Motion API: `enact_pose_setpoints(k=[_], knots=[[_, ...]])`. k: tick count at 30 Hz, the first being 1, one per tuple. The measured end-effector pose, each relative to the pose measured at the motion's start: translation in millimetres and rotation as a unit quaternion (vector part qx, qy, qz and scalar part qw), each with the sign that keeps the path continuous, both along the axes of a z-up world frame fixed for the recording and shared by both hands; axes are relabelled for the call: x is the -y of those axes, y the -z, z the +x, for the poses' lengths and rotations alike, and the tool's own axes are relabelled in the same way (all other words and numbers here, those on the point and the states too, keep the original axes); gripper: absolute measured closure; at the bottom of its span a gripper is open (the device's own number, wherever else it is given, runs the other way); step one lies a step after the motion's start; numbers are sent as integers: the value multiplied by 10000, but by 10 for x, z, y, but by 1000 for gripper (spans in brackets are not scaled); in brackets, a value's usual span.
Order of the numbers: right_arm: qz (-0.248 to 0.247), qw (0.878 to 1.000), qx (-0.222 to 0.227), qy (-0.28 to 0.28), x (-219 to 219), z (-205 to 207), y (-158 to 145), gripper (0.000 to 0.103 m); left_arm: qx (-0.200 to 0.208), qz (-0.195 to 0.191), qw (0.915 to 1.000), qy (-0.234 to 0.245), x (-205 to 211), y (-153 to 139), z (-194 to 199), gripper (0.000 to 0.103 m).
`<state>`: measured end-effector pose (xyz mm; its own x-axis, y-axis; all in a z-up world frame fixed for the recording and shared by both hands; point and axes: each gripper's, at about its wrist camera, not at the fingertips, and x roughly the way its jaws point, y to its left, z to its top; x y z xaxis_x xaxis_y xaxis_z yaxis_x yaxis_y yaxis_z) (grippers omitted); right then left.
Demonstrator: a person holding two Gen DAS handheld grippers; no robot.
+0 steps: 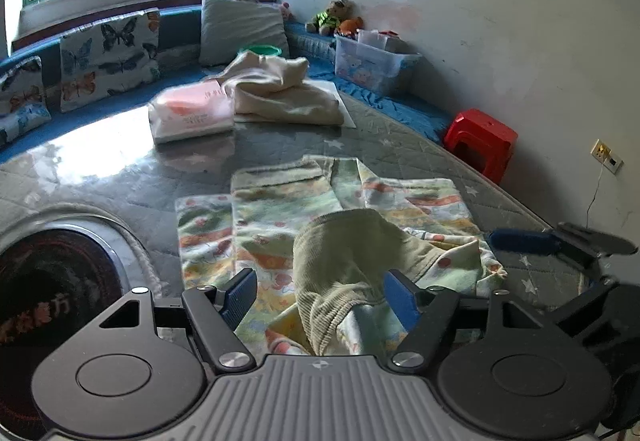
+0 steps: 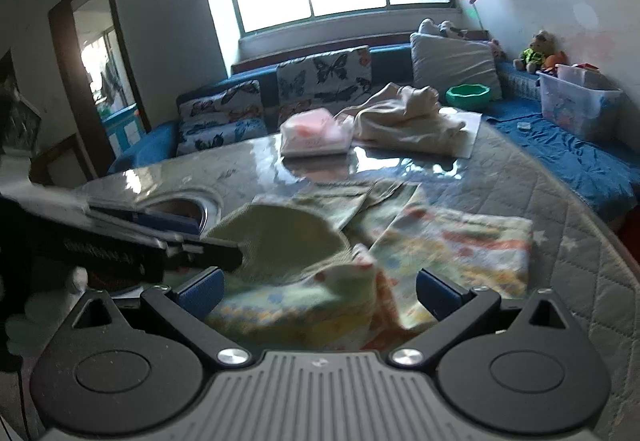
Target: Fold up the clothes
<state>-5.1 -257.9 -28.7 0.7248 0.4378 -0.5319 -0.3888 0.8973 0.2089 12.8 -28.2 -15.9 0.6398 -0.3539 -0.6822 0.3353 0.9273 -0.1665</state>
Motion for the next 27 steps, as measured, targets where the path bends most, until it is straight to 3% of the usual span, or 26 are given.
enact_pose_setpoints(k=[2,3,5,6,12,18,24,27], knots=[[103,9999,-22,51,41,20,-23,0,-113,-107,9998,93,-4,38,24,57],[145,9999,-31,82,60,33,-34,1,-148,-146,9997,142,-6,53,23,61],[150,9997,-29,174,90,80,-52,3,-206,-221,9992,246,-8,80,15,80],[163,9997,-34,195,93,96,-54,5,-148,-252,9990,330,-5,73,-21,81],[334,9989,-75,314,145,201,-68,15,444,-197,9938,995,13,12,-335,85],[394,9981,-153,447,176,311,-69,19,892,13,9813,1704,16,69,-677,85],[-126,9989,-388,217,-2,349,52,24,941,217,9733,2081,45,187,-864,83],[-485,9974,-540,28,-125,331,163,26,927,277,9698,2238,63,223,-936,78]])
